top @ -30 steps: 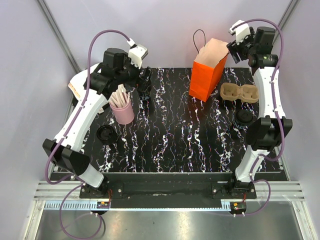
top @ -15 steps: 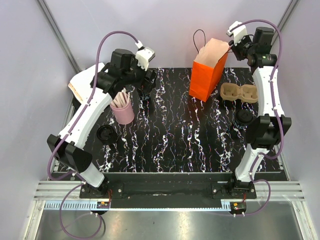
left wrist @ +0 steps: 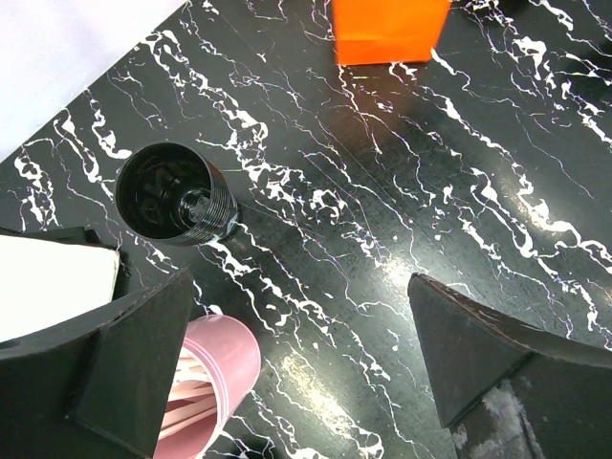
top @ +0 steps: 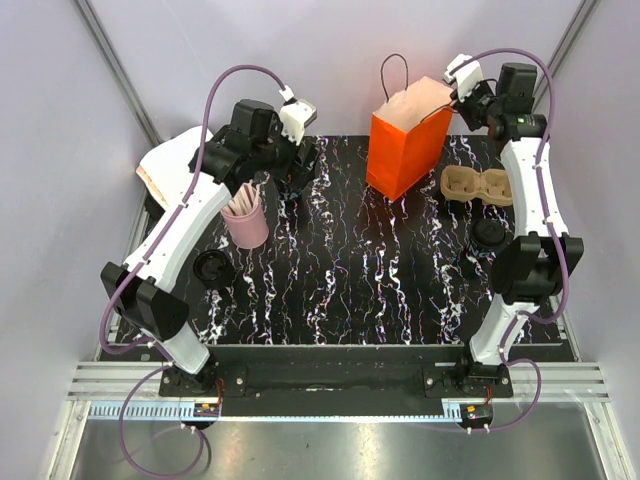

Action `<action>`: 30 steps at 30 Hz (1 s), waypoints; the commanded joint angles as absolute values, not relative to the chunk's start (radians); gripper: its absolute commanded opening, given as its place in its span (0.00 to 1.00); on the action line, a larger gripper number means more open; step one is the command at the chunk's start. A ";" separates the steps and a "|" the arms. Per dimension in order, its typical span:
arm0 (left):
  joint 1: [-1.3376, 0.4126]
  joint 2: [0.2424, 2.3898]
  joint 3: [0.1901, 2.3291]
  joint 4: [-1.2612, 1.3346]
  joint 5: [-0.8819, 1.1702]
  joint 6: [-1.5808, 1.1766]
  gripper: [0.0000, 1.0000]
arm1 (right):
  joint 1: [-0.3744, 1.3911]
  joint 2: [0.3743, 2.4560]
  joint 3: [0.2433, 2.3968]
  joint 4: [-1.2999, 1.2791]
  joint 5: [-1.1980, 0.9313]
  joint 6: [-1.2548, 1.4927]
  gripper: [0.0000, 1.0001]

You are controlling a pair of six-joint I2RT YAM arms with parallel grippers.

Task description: Pack the takeout coffee

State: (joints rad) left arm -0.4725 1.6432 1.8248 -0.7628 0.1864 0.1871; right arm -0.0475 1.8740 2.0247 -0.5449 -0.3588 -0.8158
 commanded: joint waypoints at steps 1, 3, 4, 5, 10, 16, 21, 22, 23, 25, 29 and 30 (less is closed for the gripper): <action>-0.480 1.634 1.871 -0.735 0.173 0.193 0.99 | -0.022 1.784 2.016 -0.525 -0.368 -0.810 0.17; -0.483 1.635 1.871 -0.735 0.172 0.195 0.99 | -0.012 1.773 2.017 -0.534 -0.371 -0.796 0.16; -0.483 1.634 1.871 -0.735 0.172 0.195 0.99 | -0.008 1.770 2.019 -0.538 -0.373 -0.793 0.16; -0.483 1.635 1.870 -0.735 0.169 0.195 0.99 | -0.005 1.766 2.020 -0.543 -0.374 -0.789 0.16; -0.486 1.635 1.871 -0.736 0.167 0.195 0.99 | 0.038 1.738 2.013 -0.580 -0.374 -0.765 0.11; -0.488 1.629 1.868 -0.736 0.167 0.193 0.99 | 0.078 1.709 2.008 -0.630 -0.373 -0.765 0.09; -0.489 1.618 1.862 -0.736 0.167 0.195 0.99 | 0.113 1.675 1.990 -0.676 -0.380 -0.765 0.09; -0.489 1.618 1.862 -0.736 0.166 0.195 0.99 | 0.118 1.672 1.982 -0.681 -0.379 -0.764 0.08; -0.489 1.617 1.861 -0.736 0.169 0.193 0.99 | 0.126 1.667 1.982 -0.686 -0.380 -0.765 0.09; -0.489 1.615 1.861 -0.736 0.170 0.195 0.99 | 0.132 1.658 1.974 -0.701 -0.382 -0.756 0.08; -0.489 1.605 1.861 -0.735 0.169 0.195 0.99 | 0.150 1.625 1.956 -0.753 -0.408 -0.746 0.07; -0.488 1.606 1.858 -0.735 0.169 0.193 0.99 | 0.161 1.618 1.953 -0.764 -0.413 -0.746 0.06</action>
State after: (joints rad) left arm -0.4847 1.6428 1.8248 -0.7647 0.1795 0.1871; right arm 0.1349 1.6890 1.9617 -0.7124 -0.3676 -0.7673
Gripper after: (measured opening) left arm 0.987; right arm 0.076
